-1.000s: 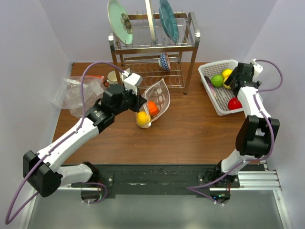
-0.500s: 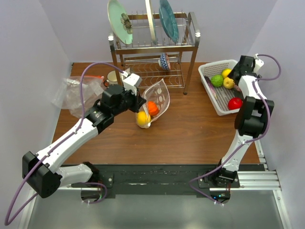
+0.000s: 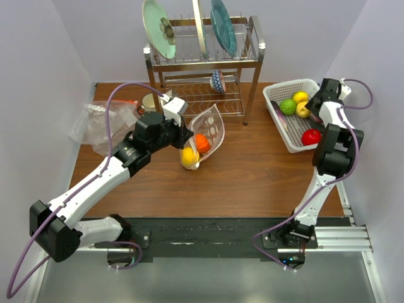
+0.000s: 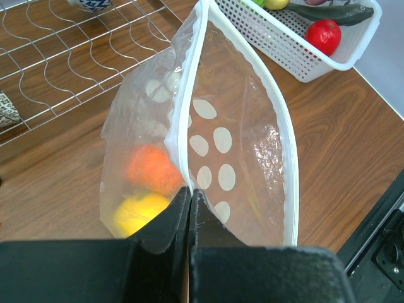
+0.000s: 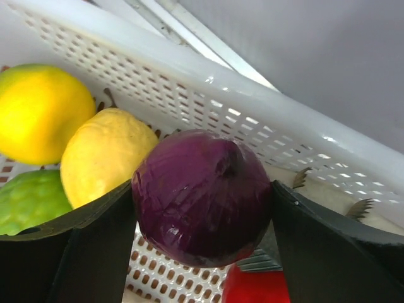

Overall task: Place the food in the zip-top bag and seal the zipper
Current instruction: Pick up the fake vegetable from the bin.

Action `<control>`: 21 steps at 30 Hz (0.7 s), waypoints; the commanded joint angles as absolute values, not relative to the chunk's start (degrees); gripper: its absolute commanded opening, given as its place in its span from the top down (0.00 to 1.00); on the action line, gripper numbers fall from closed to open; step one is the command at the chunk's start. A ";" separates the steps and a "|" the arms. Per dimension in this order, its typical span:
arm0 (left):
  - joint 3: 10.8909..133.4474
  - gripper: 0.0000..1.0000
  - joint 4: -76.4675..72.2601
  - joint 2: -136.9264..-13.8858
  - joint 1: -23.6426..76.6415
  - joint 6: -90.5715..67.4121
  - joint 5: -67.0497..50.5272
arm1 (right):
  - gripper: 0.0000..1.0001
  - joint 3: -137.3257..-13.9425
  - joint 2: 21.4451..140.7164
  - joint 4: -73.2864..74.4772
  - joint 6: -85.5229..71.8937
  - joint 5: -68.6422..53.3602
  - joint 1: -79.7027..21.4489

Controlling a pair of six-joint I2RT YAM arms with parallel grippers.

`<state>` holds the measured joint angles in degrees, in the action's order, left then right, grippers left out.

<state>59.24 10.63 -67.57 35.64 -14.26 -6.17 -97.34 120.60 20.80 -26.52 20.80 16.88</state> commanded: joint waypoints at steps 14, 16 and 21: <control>59.15 1.00 7.38 -66.88 34.80 -14.50 -7.47 | 0.43 -80.17 89.40 14.94 -27.25 -1.56 12.15; 59.15 1.00 7.47 -66.88 34.80 -14.50 -7.47 | 0.43 -78.76 85.79 15.03 -26.55 -2.81 10.03; 59.15 1.00 7.38 -66.62 34.80 -14.59 -6.77 | 0.43 -74.71 78.67 16.08 -24.70 -6.85 1.86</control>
<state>59.22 10.33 -67.57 35.24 -14.31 -6.81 -77.21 83.85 15.68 -26.46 -1.15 7.05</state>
